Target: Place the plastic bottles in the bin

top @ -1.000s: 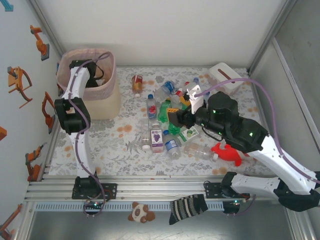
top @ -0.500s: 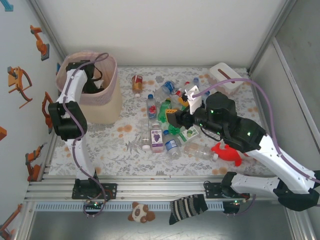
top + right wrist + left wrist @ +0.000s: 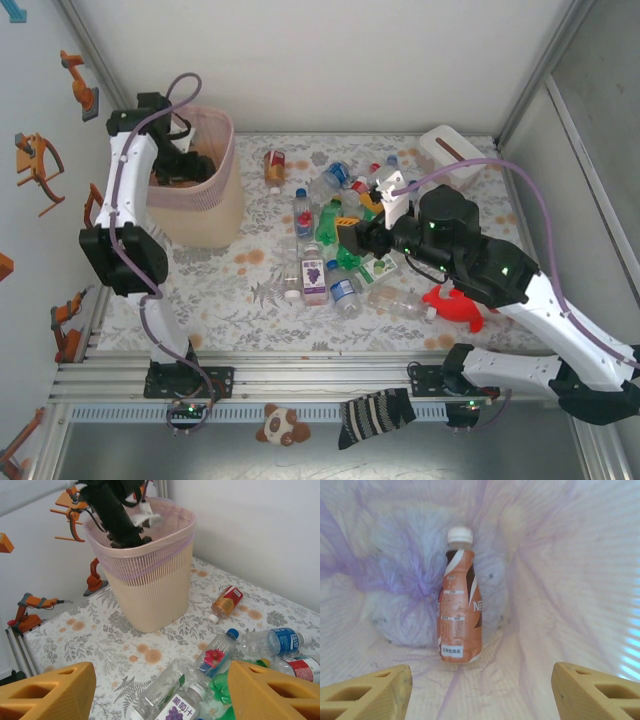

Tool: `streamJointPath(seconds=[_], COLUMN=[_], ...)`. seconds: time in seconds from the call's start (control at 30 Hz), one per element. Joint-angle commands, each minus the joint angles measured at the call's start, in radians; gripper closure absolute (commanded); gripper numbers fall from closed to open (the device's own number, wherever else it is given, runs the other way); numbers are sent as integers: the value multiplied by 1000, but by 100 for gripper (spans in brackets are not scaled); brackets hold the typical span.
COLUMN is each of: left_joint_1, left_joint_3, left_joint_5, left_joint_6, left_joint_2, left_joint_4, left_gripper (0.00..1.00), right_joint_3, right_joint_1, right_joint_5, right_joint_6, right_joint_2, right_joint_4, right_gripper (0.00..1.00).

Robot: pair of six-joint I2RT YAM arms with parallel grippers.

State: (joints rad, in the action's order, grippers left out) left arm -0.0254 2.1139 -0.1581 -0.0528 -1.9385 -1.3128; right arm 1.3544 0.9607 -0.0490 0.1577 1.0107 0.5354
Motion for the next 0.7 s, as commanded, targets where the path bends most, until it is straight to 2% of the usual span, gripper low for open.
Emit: streamJointPath(seconds=[0.0, 0.17, 0.3, 0.5, 0.67], left_joint_1=[-4, -37, -102, -233, -347], left_joint_3=[58, 99, 98, 54, -53], left_joint_5=[-50, -77, -55, 59, 173], left_joint_6=[28, 55, 90, 117, 144], left_joint_2=[73, 125, 166, 222, 262], left_joint_4=[-7, 35, 117, 276, 452], left_gripper=[28, 28, 29, 31, 31], right_joint_3=[0, -4, -8, -6, -5], right_joint_1=[6, 5, 6, 6, 6], right_joint_5=[-31, -38, -41, -45, -52], right_joint_6=[3, 1, 1, 0, -2], right_joint_2=[-24, -28, -33, -40, -46], right_joint_4=[2, 6, 6, 15, 19], right_gripper=[30, 30, 30, 31, 30])
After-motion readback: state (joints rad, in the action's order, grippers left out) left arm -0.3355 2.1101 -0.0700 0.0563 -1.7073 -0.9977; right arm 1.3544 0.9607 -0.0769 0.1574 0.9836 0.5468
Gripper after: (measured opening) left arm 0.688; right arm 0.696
